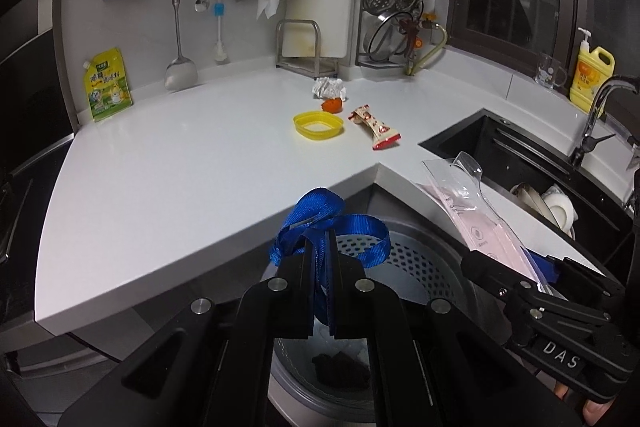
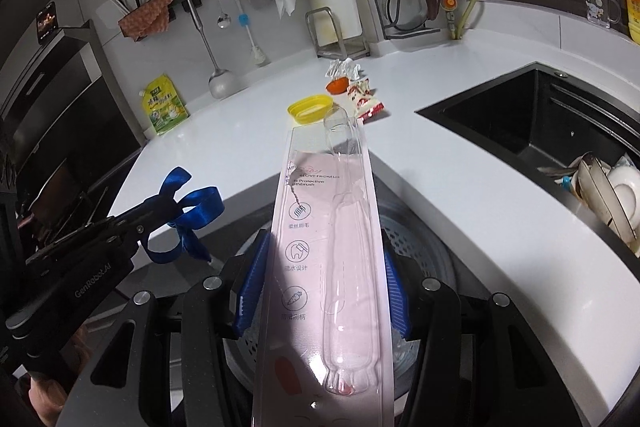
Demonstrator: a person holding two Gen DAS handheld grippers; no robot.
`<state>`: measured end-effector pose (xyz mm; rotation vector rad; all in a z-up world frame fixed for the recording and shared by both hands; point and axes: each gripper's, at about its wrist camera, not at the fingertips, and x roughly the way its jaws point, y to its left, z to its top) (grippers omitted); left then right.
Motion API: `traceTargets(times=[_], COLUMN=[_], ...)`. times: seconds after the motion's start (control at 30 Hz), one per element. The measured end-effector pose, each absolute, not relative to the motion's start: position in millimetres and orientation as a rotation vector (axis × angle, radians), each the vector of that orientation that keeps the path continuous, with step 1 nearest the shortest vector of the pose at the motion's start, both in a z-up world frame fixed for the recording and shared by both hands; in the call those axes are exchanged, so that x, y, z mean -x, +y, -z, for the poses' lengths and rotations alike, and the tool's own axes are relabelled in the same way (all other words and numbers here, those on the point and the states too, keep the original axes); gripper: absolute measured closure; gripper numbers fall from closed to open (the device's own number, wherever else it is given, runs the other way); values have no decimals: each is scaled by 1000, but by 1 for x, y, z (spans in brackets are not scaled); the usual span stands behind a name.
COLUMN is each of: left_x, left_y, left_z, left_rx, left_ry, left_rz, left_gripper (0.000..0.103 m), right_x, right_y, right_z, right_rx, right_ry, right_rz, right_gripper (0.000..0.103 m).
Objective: Collect trash
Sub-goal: 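Carry the blue lanyard and pink package over the grey bin with both tools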
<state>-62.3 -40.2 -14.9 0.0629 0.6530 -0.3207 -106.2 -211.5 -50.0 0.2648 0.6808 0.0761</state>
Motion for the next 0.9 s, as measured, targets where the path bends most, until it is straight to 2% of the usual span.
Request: traceTargets(times=[0.33, 0.9], left_x=[66, 61], left_y=[-44, -46], left_z=[41, 68], left_rx=[-68, -81], left_ry=[701, 777], left_rz=[306, 294], left_gripper=[98, 98], right_x=[115, 115], right_y=[-211, -215], right_z=[85, 109], right_rx=[-275, -298], right_ry=[757, 824], right_rz=[-74, -67], right_gripper=[53, 53])
